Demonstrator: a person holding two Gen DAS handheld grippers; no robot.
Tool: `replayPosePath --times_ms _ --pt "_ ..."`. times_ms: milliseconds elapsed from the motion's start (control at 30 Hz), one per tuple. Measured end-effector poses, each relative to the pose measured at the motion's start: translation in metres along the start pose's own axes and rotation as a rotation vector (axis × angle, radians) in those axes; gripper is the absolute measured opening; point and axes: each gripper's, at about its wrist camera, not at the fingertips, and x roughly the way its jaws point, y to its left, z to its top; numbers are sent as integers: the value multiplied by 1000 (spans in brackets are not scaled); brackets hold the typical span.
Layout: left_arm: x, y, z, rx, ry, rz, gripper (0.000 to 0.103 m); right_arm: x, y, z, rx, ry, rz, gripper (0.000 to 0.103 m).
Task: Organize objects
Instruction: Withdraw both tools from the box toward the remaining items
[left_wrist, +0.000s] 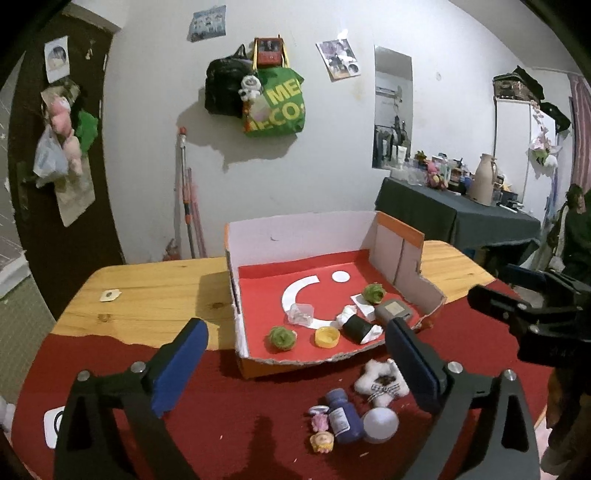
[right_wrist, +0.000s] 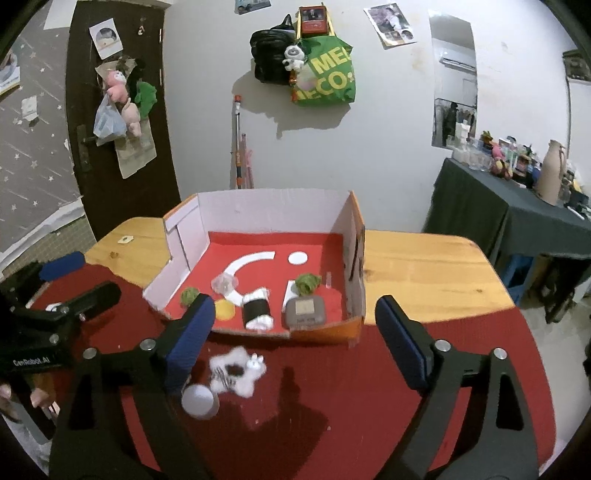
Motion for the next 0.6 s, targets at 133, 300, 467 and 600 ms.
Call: replayPosePath --times_ms 133,300,467,600 --pt "0 1 -15 -32 19 -27 100 -4 4 -19 0 -1 -19 91" --pt "6 5 -38 -78 64 -34 100 2 8 -46 27 30 -6 93" --pt "18 6 -63 -97 142 -41 100 14 13 -67 25 80 -3 93" --pt "27 8 -79 -117 202 -50 100 24 13 -78 28 121 -2 93"
